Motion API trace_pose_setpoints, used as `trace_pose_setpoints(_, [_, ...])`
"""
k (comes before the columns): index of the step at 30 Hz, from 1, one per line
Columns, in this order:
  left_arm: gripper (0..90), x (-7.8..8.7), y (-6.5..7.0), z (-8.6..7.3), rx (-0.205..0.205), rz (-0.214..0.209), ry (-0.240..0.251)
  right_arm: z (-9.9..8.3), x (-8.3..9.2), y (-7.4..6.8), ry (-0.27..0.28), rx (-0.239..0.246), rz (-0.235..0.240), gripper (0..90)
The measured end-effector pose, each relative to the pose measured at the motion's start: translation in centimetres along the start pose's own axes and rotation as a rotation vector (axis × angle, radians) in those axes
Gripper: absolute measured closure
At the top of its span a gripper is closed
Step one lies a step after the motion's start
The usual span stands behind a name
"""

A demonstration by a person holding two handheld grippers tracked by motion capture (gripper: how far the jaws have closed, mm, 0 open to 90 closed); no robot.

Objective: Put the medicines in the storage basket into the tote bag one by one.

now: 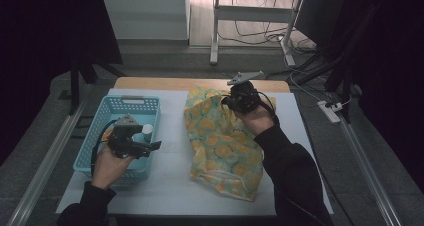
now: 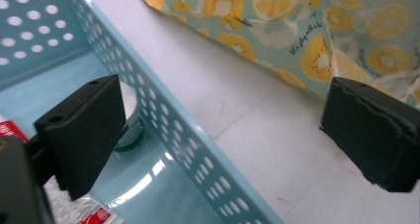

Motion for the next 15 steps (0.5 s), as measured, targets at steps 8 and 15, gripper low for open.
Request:
trace_pose_setpoints(8, [1.9,1.2,-1.3,-0.3,-0.006,0.034,0.011,-0.5,0.5,0.3,0.001,-0.005,-0.005,89.4])
trace_pose_setpoints(15, [0.0,2.0,-3.2,-1.1,-0.001,0.071,0.009,-0.7,0.6,0.4,-0.003,-0.004,-0.005,89.4])
Point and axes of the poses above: each handheld gripper's, and its own axes: x roughly backward along the jaws, z roughly out of its top, y roughly to its right, the point moved 1 cm from there along -x, roughly forward along the jaws, and after that the axes turned 11 degrees about y, right-handed, at the moved point
